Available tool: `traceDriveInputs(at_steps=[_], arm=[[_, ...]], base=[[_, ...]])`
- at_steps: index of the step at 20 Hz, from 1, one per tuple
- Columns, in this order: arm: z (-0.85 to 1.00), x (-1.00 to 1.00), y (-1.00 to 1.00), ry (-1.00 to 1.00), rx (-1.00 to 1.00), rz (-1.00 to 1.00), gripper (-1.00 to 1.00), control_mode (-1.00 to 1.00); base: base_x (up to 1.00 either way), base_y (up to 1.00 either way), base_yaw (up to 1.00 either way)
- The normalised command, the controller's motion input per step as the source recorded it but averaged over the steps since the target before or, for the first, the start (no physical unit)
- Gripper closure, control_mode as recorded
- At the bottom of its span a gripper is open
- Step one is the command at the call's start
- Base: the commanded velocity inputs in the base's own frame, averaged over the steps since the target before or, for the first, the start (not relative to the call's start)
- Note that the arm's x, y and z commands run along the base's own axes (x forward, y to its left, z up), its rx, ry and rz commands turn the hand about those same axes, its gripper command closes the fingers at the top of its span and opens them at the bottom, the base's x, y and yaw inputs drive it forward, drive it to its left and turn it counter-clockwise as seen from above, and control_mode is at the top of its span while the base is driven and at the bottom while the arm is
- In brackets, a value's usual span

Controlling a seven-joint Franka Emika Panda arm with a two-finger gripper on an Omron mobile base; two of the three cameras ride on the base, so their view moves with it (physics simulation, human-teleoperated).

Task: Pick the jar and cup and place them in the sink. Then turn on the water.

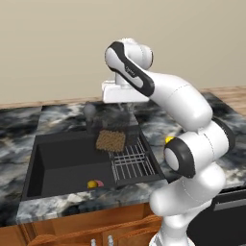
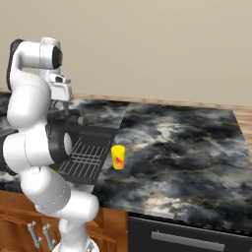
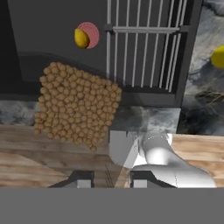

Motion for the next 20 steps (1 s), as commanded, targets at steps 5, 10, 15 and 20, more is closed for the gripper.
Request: traceDriveInputs(at_steps=[5,10,15,20], arm=[[-0.11,0.0,0.25,0.0,0.0,0.0,1.0,-1.0],[-0.26,-0.01,0.35,0.0,0.0,0.0,1.0,-1.0],[-0.21,-0.03,0.46,0.0,0.0,0.0,1.0,-1.0],[-0.12,0.0,0.43,0.0,0.0,0.0,1.0,-1.0]], base=[[0.0,0.0,0.0],[0.0,0.0,0.0],[0.0,0.0,0.0],[0.0,0.0,0.0]])
